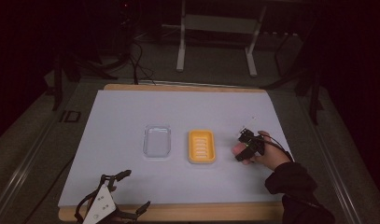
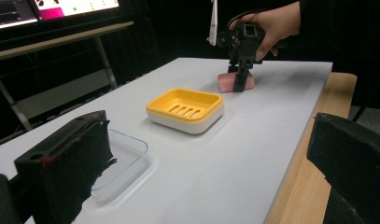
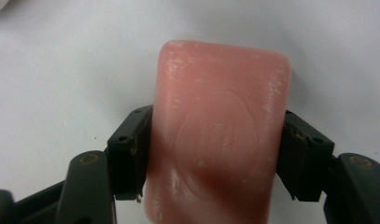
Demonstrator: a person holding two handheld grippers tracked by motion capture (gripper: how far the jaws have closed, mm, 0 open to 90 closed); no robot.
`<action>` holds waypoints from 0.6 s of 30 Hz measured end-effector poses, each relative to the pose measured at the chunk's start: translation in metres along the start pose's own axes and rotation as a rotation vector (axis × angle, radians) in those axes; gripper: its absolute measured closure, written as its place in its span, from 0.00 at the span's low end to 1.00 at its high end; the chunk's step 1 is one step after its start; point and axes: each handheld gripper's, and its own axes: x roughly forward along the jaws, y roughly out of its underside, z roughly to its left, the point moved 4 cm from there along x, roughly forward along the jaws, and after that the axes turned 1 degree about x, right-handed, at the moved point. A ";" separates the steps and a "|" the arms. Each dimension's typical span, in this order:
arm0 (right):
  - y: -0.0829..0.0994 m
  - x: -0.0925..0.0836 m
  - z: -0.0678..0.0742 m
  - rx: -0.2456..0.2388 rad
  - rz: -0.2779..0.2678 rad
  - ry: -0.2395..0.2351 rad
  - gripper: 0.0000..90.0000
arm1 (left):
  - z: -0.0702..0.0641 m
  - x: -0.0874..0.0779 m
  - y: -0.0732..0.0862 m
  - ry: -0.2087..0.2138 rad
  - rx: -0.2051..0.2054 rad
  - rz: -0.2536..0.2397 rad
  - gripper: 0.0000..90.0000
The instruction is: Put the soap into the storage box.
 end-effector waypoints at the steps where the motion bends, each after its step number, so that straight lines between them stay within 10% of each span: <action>1: 0.001 0.000 0.001 0.015 -0.002 0.005 0.40 | 0.000 0.000 0.000 0.000 0.000 -0.002 0.01; 8: 0.004 -0.002 0.003 0.213 -0.011 0.041 0.42 | -0.001 0.000 0.000 0.000 0.001 -0.002 0.00; 18: -0.006 -0.015 0.011 0.360 -0.018 0.044 0.42 | 0.000 0.000 -0.001 -0.002 0.003 -0.002 0.01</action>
